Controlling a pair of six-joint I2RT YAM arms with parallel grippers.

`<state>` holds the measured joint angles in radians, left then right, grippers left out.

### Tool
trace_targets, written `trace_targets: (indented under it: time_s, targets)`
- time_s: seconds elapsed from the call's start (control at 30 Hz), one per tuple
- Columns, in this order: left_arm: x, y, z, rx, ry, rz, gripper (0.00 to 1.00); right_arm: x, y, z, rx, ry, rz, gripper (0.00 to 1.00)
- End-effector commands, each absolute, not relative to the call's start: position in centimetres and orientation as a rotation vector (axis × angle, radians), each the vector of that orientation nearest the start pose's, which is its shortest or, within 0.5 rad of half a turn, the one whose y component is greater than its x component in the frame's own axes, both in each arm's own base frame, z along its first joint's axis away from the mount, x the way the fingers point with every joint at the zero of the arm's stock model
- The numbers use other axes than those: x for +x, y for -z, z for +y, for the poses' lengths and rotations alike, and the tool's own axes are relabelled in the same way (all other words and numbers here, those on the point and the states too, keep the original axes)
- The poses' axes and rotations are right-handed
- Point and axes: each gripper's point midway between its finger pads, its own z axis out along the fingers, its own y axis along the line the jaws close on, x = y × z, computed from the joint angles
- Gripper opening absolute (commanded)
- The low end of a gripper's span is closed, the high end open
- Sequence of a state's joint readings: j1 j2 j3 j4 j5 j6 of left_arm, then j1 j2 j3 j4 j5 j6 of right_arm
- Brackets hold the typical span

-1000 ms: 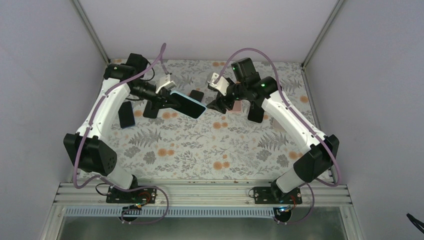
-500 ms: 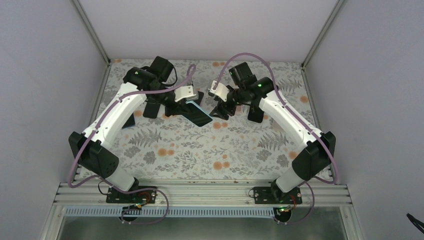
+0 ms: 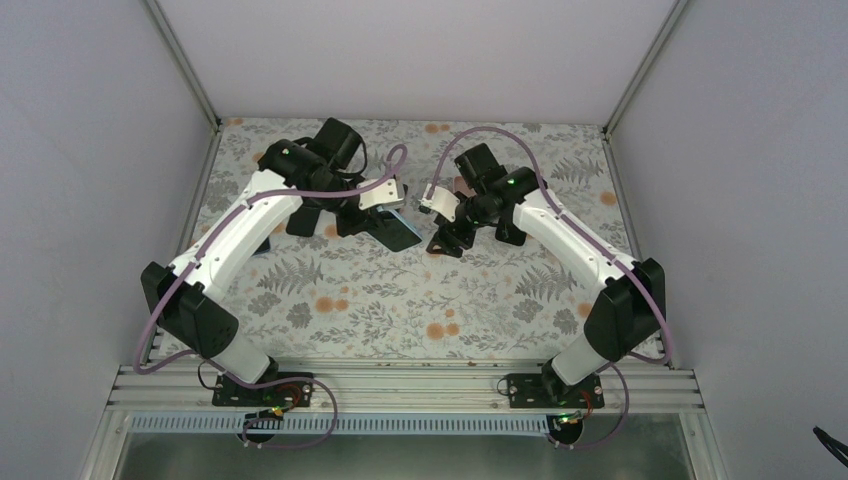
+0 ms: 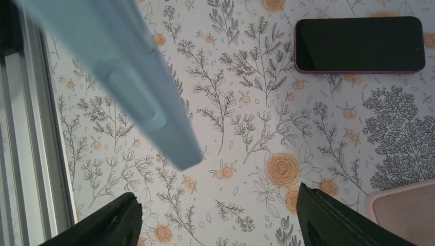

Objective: Take the phone out of the phone case
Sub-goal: Remove the phone case from the phone.

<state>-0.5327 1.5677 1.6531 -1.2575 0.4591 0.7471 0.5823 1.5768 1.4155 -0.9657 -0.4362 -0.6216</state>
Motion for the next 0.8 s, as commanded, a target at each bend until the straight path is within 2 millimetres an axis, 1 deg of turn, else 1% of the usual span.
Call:
trace_targets:
  time_s: [0.0,0.17,0.33,0.43,0.5,0.53,0.63,0.77]
  targets:
    - [24.6,-27.9,-25.5,1.682,0.592,1.929,0.02,27.8,-18.7,27.4,-1.598,-0.567,2.072,0.78]
    - [23.8,-28.0,-26.0,1.692,0.621,1.917,0.02,28.4,-17.8,27.9,-1.602,-0.578,2.089,0.78]
    - [23.4,-28.3,-26.0,1.698,0.614,1.904,0.02,28.8,-17.0,27.6,-1.601,-0.571,2.105,0.77]
    - [22.9,-28.7,-26.0,1.708,0.629,1.890,0.02,29.1,-17.0,27.4,-1.594,-0.563,2.105,0.77]
    - [22.5,-28.7,-26.1,1.715,0.647,1.884,0.02,29.4,-17.5,27.4,-1.581,-0.574,2.097,0.77]
    - [22.3,-28.7,-26.1,1.721,0.659,1.879,0.02,29.6,-17.0,27.6,-1.584,-0.584,2.112,0.77]
    - [22.0,-28.5,-26.2,1.732,0.674,1.873,0.02,30.0,-16.5,27.8,-1.587,-0.583,2.119,0.77]
    - [21.3,-28.9,-26.1,1.744,0.687,1.854,0.02,30.6,-15.7,27.4,-1.589,-0.570,2.137,0.77]
